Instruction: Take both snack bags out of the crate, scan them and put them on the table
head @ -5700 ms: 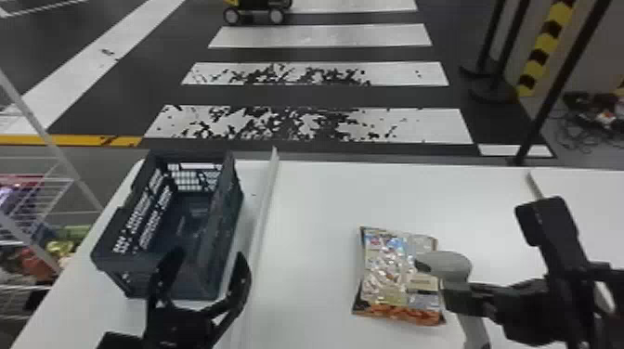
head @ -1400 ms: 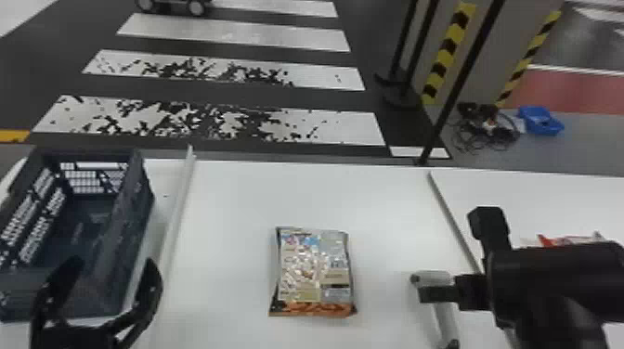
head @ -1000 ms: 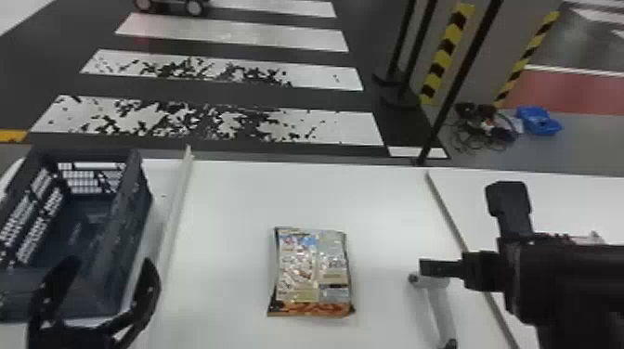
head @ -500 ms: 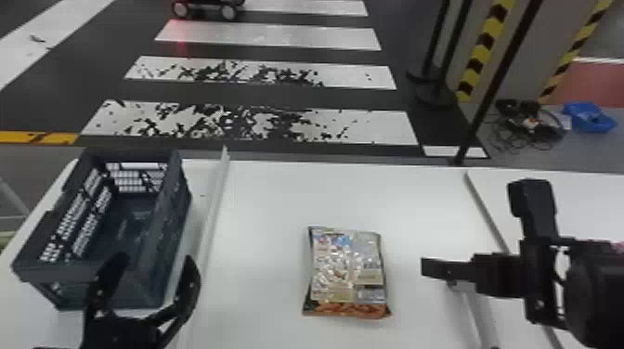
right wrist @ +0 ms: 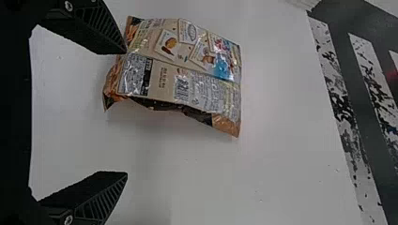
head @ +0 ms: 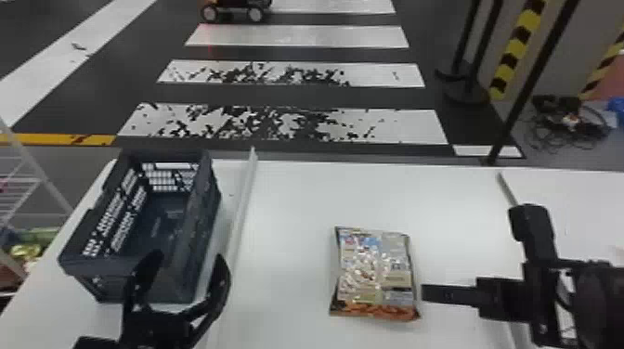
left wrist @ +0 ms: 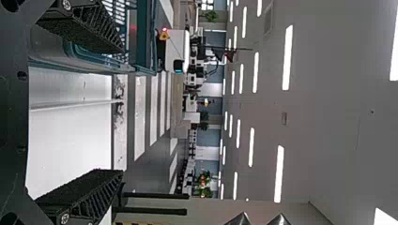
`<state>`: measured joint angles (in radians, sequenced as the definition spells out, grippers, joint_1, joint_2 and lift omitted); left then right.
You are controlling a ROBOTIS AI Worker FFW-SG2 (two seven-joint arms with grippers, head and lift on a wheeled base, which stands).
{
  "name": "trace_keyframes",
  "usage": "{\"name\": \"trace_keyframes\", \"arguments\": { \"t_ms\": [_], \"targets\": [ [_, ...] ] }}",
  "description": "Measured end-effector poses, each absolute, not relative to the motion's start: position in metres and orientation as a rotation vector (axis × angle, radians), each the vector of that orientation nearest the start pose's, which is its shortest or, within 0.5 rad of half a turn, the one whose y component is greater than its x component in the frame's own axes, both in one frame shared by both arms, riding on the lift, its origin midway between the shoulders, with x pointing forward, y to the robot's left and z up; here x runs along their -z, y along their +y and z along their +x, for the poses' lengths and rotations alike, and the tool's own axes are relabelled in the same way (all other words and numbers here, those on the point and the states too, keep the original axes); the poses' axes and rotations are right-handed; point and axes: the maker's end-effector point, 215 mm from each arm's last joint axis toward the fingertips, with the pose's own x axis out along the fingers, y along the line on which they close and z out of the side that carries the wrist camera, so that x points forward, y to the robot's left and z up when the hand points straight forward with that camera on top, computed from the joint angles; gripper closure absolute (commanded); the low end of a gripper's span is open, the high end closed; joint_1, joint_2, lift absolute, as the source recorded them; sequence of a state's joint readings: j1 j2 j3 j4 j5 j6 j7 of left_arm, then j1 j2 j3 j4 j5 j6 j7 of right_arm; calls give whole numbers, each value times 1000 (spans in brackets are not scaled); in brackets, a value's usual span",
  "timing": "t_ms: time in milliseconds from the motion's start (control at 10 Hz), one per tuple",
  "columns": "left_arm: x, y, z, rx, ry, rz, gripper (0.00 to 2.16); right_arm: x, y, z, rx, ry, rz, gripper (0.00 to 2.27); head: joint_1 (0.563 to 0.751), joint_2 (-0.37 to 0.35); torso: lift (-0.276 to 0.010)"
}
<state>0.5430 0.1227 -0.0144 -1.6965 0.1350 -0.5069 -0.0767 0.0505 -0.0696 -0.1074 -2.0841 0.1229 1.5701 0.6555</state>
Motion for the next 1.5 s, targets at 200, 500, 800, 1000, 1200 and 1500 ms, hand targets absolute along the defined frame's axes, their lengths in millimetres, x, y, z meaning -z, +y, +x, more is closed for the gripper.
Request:
{"name": "trace_keyframes", "arguments": {
  "t_ms": [200,500,800,1000,1200,1500],
  "targets": [
    [391,239,397,96,-86,-23,83,482,-190,398,-374,1100,308,80,695,66,-91],
    [391,240,397,96,-85,-23,83,489,-172,399,-423,1126,344,80,695,96,-91],
    [391,240,397,95,-85,-23,83,503,-155,395,-458,1177,362,80,695,119,-91],
    [392,241,397,93,-84,-21,83,512,-149,393,-468,1205,359,80,695,132,-91],
    [392,242,397,91,-83,-22,83,516,-148,395,-466,1223,348,80,695,135,-91],
    [393,242,396,91,-82,-22,83,523,-145,396,-466,1248,343,80,695,139,-91]
  ]
}}
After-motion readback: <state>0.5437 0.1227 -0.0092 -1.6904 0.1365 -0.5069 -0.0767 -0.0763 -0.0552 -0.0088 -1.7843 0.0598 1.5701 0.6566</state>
